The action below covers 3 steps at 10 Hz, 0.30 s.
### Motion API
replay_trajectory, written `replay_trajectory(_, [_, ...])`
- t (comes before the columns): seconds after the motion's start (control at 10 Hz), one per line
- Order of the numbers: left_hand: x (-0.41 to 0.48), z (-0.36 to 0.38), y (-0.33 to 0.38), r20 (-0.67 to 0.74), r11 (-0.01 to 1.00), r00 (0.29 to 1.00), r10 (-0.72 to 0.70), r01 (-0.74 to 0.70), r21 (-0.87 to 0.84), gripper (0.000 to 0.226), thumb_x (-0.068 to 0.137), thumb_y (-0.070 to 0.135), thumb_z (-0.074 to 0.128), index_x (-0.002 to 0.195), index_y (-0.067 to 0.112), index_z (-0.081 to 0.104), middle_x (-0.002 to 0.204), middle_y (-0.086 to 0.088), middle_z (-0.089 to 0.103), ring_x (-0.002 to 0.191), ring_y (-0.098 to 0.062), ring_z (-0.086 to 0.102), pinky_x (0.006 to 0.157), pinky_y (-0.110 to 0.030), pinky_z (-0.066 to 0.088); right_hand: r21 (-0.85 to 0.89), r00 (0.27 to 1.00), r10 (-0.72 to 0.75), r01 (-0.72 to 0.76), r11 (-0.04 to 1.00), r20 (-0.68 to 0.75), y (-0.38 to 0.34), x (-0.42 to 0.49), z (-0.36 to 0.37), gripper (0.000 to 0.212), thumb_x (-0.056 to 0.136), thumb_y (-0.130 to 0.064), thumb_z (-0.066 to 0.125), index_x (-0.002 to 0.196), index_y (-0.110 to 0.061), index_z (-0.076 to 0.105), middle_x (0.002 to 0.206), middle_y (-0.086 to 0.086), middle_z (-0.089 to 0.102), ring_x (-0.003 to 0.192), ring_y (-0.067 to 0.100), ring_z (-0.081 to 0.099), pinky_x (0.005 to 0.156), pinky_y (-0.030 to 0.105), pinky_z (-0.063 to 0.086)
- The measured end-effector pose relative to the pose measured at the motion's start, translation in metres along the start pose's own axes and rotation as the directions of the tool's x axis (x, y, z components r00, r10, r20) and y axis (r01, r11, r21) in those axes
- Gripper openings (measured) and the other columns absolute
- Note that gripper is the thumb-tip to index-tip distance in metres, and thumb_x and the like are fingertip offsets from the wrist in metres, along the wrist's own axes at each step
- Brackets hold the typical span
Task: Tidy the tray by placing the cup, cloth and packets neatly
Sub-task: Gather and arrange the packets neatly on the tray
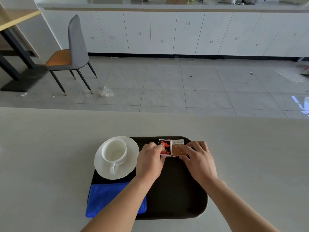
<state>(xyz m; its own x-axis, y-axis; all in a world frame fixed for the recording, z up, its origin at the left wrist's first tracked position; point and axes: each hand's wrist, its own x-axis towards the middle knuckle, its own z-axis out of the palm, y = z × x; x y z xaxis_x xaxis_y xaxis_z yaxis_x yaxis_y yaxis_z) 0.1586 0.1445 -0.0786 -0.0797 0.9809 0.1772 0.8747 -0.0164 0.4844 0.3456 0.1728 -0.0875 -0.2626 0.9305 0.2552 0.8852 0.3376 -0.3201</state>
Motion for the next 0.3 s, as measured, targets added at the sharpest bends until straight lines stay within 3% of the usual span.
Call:
replay_trajectory(0.1, [-0.0017,-0.0008,0.0014,0.013,1.0,1.0,0.007,-0.007,0.016,0.02,0.08,0.02,0.076,0.098,0.017,0.069,0.092,0.001,0.064,0.085,-0.018,0.055,0.067,-0.028,0.048,0.008,1.0,0.015,-0.015,1.0,0.026,-0.0014,-0.0021,-0.0028,0.033,0.077,-0.03,0.079,0.109,-0.024,0.07,0.106,-0.004,0.064,0.107,0.024,0.048,0.075,0.038,0.052])
replay_trajectory(0.3, [-0.0076,-0.0079,0.0028,0.025,1.0,1.0,-0.01,0.01,0.012,0.035,0.082,0.018,0.072,0.116,0.018,0.063,0.101,0.0,0.063,0.091,-0.018,0.056,0.077,-0.03,0.051,0.027,1.0,0.021,-0.021,0.999,0.013,-0.0033,-0.0027,-0.0127,0.031,0.08,-0.028,0.076,0.11,-0.024,0.069,0.107,-0.004,0.063,0.105,0.024,0.051,0.077,0.036,0.051])
